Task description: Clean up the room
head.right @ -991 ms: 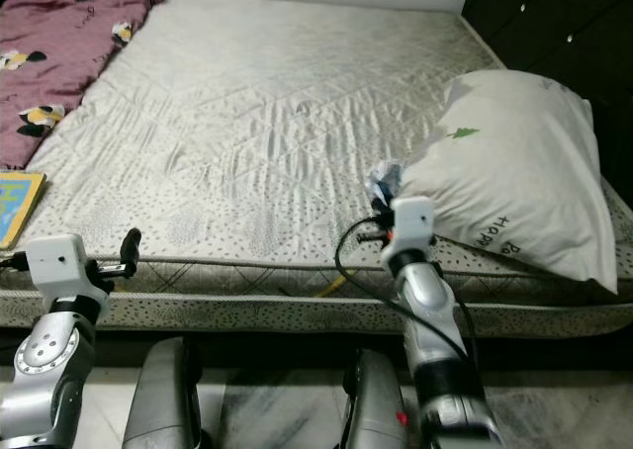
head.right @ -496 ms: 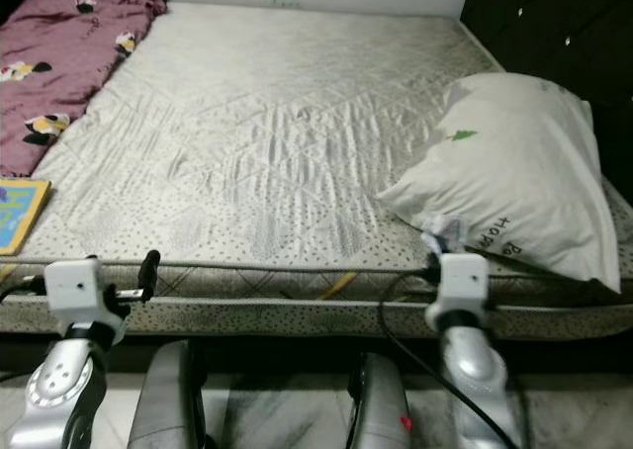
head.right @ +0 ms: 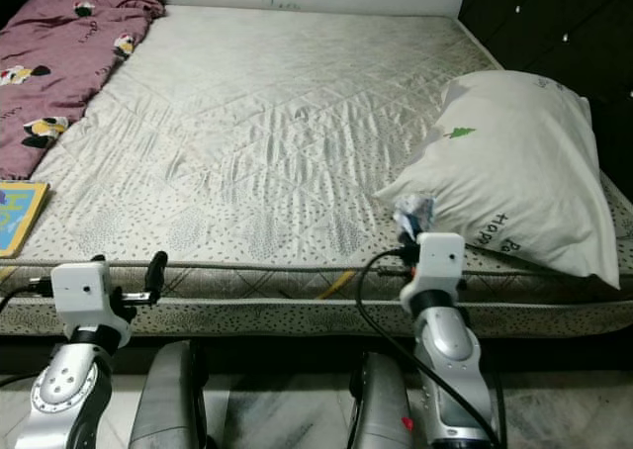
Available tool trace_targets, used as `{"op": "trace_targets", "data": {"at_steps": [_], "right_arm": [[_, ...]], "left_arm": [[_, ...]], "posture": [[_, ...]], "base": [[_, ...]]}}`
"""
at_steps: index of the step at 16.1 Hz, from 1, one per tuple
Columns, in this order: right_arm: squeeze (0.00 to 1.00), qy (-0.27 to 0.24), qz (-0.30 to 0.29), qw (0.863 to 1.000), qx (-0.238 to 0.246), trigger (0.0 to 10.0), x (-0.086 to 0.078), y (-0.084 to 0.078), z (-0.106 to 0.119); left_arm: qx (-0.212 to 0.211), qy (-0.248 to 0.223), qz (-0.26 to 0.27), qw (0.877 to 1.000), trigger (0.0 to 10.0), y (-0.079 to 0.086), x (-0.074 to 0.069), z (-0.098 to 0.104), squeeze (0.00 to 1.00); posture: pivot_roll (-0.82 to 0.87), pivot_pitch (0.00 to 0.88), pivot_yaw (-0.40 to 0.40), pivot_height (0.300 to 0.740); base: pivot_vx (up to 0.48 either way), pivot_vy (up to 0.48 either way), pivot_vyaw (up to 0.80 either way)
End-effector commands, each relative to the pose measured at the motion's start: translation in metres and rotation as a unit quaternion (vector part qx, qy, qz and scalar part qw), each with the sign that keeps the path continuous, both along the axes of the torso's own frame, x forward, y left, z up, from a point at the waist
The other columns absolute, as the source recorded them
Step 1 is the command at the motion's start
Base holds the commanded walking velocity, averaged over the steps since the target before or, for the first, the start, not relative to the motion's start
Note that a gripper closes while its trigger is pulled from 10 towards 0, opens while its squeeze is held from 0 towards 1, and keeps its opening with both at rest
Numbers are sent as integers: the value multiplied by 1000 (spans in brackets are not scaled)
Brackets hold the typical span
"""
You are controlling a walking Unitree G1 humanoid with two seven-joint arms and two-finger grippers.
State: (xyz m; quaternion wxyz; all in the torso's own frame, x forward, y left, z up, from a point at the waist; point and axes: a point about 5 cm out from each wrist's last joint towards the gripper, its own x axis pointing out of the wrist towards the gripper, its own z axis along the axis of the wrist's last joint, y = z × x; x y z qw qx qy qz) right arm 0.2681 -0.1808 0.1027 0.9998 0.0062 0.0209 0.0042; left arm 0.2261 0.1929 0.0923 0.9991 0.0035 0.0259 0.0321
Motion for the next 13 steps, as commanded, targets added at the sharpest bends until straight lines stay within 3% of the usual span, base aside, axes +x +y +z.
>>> {"op": "trace_targets", "data": {"at_steps": [1,13], "right_arm": [[0,-9,5,1000,2,10000,2,0,7],[0,-3,12,1000,10,10000,5,2,10]], "left_arm": [[-1,0,-1,1000,10000,0,-2,2,0],[-4,6,-4,1000,10000,-2,-1,2,0]], "posture": [[-42,0,-37,539],[-40,0,-38,669]], "base": [[0,0,0],[0,0,0]]}}
